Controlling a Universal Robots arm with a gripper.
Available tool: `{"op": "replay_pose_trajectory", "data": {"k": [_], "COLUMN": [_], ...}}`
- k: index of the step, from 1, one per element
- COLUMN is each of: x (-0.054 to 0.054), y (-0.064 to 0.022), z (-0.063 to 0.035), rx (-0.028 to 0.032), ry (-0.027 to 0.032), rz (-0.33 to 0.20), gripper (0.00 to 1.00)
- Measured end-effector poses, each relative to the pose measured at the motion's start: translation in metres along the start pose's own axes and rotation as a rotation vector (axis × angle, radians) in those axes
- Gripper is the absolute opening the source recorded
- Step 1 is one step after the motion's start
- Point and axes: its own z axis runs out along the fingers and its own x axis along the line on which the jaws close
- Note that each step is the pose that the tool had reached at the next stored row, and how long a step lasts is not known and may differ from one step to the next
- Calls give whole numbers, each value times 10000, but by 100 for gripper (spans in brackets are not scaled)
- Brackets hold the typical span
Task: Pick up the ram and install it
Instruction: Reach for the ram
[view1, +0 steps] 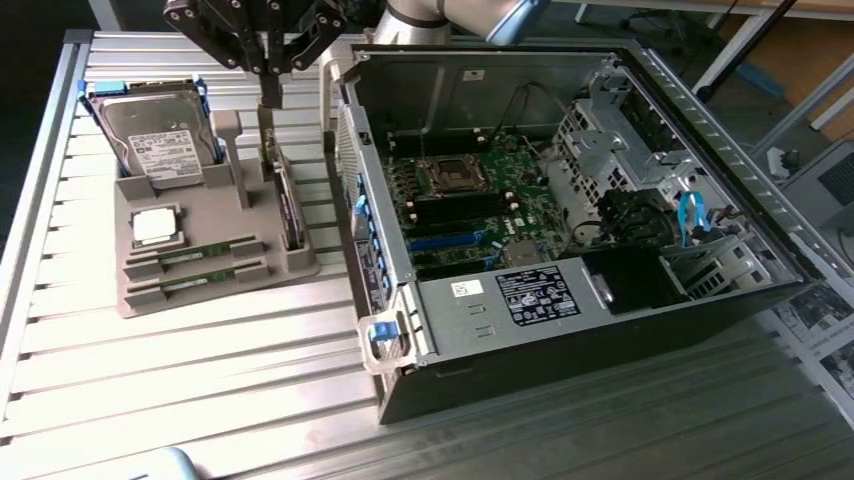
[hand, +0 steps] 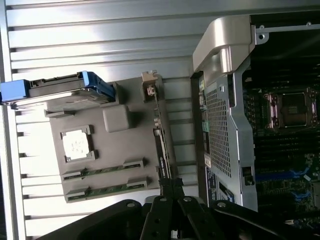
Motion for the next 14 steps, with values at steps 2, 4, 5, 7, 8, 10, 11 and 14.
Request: {"op": "replay_pose_trajectory", "data": {"k": [2,4,5,7,8,10,11,14], "x": [34,60,74,98,110,134,145,185], "y": [-3,-5,-6,-8,-9,-11,-12,-15], "z": [-1,-1,-2,-2,-2,-3,-3,-3], "rx": [0,0,0,1,1,0,0,0], "ry": [0,0,0,0,0,0,0,0], "rz": [1,2,2,3,4,4,4,6], "gripper": [11,11,11,11,11,11,11,11]}}
